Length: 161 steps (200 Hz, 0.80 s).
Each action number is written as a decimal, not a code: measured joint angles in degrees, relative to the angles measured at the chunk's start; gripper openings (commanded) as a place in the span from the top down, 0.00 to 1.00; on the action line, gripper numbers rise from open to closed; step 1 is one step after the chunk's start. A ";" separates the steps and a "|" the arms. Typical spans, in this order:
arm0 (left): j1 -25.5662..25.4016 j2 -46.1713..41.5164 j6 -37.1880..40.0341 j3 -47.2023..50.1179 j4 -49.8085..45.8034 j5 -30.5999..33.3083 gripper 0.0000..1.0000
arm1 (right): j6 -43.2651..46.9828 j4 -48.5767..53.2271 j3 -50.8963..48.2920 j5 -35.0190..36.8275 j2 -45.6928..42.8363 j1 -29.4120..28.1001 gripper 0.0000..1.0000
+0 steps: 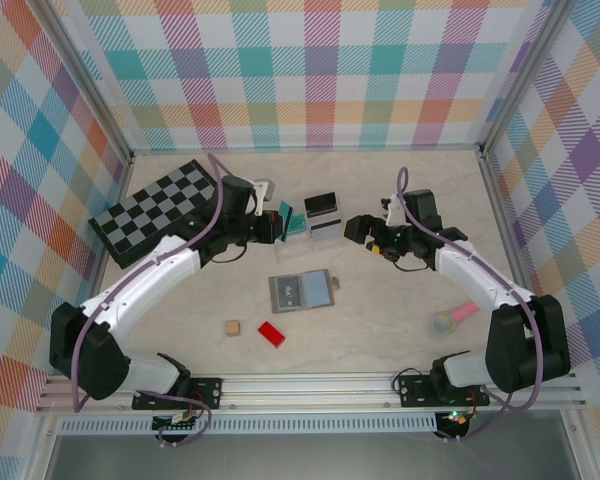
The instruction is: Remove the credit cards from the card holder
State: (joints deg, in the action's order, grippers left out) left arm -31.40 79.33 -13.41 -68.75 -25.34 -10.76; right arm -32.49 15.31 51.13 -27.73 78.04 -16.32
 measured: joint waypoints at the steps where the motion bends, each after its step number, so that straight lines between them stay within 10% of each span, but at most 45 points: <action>1: 0.00 0.09 0.24 -0.13 -0.07 0.02 1.00 | 0.07 0.04 0.00 0.07 0.00 0.00 0.00; 161: 0.39 21.46 54.07 -16.15 -6.27 0.81 1.00 | 1.84 0.74 -2.75 7.80 0.04 0.00 0.00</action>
State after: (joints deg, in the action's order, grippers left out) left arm -31.00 100.79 40.66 -84.90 -31.62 -9.96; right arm -30.65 16.05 48.38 -19.92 78.08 -16.32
